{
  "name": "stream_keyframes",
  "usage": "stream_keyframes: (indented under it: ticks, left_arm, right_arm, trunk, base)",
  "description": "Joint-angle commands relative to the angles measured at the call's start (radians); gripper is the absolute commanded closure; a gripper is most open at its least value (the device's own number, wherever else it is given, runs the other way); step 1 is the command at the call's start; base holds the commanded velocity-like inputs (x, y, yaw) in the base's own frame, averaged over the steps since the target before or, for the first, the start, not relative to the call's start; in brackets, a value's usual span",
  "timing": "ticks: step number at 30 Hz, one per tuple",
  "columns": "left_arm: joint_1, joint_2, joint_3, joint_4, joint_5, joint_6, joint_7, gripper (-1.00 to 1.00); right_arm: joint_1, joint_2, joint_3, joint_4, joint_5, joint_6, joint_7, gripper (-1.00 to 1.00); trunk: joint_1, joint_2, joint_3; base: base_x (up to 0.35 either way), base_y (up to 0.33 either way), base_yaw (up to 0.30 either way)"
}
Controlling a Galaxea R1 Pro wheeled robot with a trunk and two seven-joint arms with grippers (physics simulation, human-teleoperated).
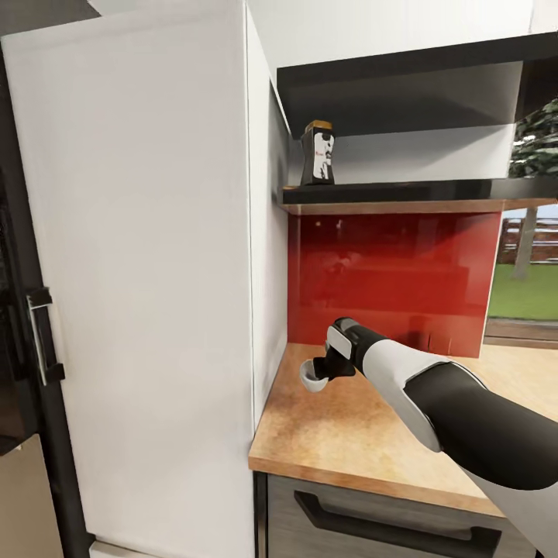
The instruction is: Set up a coffee station on the kitchen countertop: keep the coffee maker on the countertop, move the bottle of coffee from the kitchen shelf to the counter next to the coffee maker, place a paper coffee filter on top of the coffee maker, put the saucer next to the coffee maker with the coffee cup on the saucer, and place the electric kettle next to the coffee maker.
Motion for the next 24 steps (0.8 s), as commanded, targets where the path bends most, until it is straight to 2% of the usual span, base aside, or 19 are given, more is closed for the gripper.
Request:
stream_keyframes:
  ticks: [1,10,24]
  left_arm:
    - [0.000,0.000,0.008,-0.001,0.000,-0.001,-0.005,-1.00]
    - [0.000,0.006,0.008,-0.002,0.001,-0.001,-0.005,-1.00]
    - [0.000,0.006,0.008,-0.003,0.000,-0.001,-0.005,-1.00]
  right_arm:
    - [-0.001,0.001,0.003,0.002,-0.011,-0.001,-0.008,1.00]
    - [-0.001,0.001,0.003,0.001,0.012,-0.016,-0.007,1.00]
    - [-0.001,0.001,0.002,0.001,0.015,-0.032,-0.007,1.00]
  trunk:
    - [0.000,-0.001,0.001]
    - [0.000,-0.001,0.016]
    - [0.000,-0.001,0.039]
  base:
    - [0.000,0.000,0.000]
    - [0.000,0.000,0.000]
    - [0.000,0.000,0.000]
